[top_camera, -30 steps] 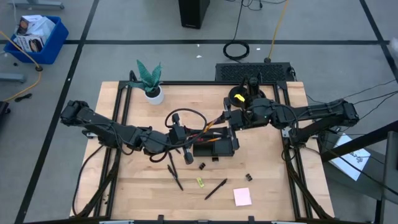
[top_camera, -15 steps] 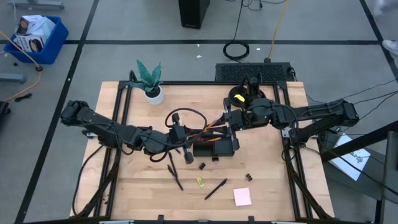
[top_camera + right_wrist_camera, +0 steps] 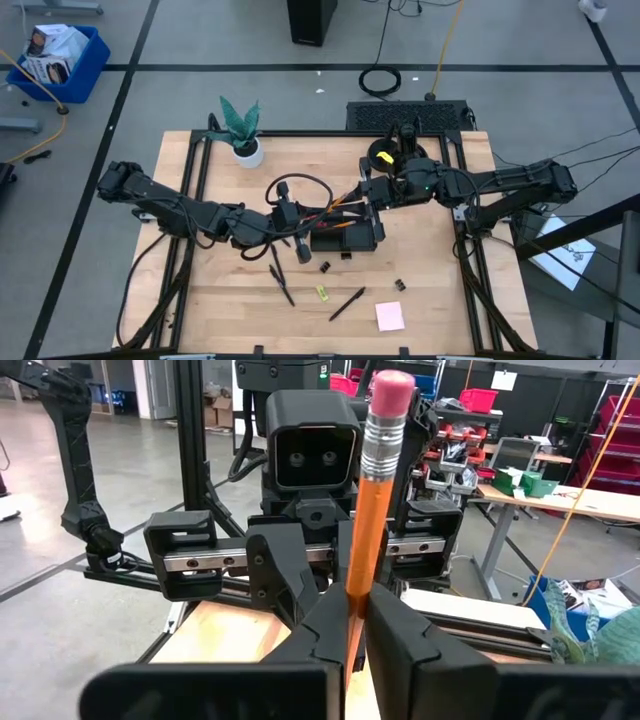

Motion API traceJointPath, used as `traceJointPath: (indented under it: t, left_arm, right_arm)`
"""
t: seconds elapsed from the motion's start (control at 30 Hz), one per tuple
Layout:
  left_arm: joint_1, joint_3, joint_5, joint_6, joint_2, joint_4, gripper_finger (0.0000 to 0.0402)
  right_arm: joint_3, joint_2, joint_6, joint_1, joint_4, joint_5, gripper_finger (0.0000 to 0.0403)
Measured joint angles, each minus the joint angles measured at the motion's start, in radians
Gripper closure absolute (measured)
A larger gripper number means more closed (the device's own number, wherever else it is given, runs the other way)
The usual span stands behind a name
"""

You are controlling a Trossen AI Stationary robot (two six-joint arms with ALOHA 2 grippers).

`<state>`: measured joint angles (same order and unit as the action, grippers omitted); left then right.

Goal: Pick and place office supplies into organizer
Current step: Put the yellow pencil into the black desk organizer

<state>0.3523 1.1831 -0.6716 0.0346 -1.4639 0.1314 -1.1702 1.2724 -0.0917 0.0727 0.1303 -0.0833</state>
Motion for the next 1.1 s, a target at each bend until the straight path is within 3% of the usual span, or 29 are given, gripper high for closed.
traceJointPath:
  t: [0.5, 0.87, 1.1]
  left_arm:
    - [0.0, 0.0, -0.001, -0.003, 0.0, -0.005, 0.0361]
    - [0.0, 0.0, -0.004, 0.011, 0.0, -0.009, 0.026]
    - [0.0, 0.0, -0.006, 0.001, 0.0, -0.009, 0.0225]
  right_arm:
    - [0.0, 0.0, 0.001, 0.0, -0.001, 0.001, 0.0391]
    - [0.0, 0.0, 0.001, 0.0, 0.0, 0.004, 0.0391]
    - [0.0, 0.0, 0.001, -0.002, 0.0, 0.004, 0.0391]
